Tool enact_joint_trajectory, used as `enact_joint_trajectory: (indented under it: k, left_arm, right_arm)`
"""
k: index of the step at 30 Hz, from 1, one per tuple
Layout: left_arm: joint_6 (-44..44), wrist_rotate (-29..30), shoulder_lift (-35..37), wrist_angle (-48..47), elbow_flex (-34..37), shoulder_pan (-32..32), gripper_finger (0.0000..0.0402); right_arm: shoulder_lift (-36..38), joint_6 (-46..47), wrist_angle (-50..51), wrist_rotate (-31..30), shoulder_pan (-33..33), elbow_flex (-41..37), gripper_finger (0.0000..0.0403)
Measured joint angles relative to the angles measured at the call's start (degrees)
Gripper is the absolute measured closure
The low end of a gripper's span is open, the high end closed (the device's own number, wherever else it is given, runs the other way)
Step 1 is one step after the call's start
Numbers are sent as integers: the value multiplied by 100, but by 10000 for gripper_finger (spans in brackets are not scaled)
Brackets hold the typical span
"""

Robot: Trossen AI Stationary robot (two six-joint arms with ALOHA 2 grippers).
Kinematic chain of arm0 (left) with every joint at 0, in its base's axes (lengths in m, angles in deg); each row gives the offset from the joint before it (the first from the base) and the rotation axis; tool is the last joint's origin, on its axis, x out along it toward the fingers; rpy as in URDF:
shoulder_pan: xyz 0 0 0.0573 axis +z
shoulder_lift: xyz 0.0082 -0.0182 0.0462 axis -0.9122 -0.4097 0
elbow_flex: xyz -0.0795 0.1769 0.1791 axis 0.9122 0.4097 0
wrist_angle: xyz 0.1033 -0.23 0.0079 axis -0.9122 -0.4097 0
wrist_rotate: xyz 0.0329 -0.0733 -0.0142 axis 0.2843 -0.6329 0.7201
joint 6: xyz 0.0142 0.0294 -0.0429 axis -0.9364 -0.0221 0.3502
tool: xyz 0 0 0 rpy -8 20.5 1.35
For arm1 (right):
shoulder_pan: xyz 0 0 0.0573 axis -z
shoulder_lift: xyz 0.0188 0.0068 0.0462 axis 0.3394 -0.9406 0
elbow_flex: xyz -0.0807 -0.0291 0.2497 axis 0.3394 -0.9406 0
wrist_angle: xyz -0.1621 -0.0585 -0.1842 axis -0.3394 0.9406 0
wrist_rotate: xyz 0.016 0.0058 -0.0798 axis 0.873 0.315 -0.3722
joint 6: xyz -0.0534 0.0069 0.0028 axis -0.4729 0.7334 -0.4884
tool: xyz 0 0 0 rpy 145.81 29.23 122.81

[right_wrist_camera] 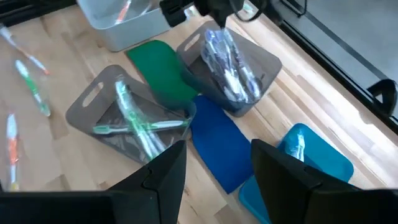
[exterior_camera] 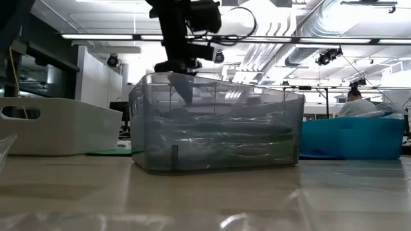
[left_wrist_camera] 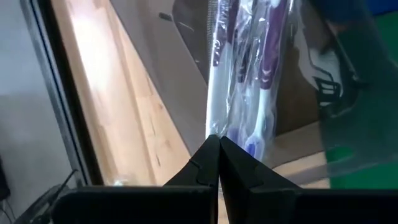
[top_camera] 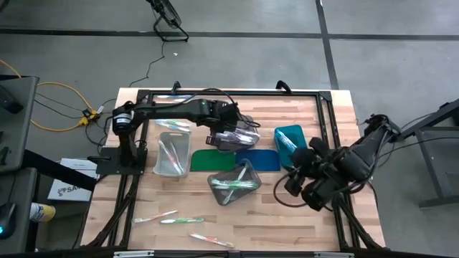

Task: Pick & Place Toothbrushes
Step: Put the purple toothbrush into the top black bin, then put the green toothbrush into the bottom black bin

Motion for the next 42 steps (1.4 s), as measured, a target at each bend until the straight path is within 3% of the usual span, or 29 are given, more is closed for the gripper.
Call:
enact_joint_trajectory:
  k: [15, 23, 29, 36, 42]
  left_arm:
    - [59, -249, -322, -66, 0, 65, 390]
    - [-205, -245, -278, -103, -40, 103, 284]
    - [-599, -139, -278, -359, -619, 114, 213]
    - [-1069, -91, -276, -803, -1266, 511, 213]
    - [-1341, -824, -191, -920, -1252, 1316, 225]
  right_arm:
    - [0, -52, 1, 276, 601, 0, 230]
    - [0, -55, 1, 277, 843, 0, 230]
    - [0, -52, 1, 277, 1018, 0, 230]
    - [0, 2, -1, 301, 1155, 0, 230]
    - [0, 120, -12, 307, 1227, 0, 230]
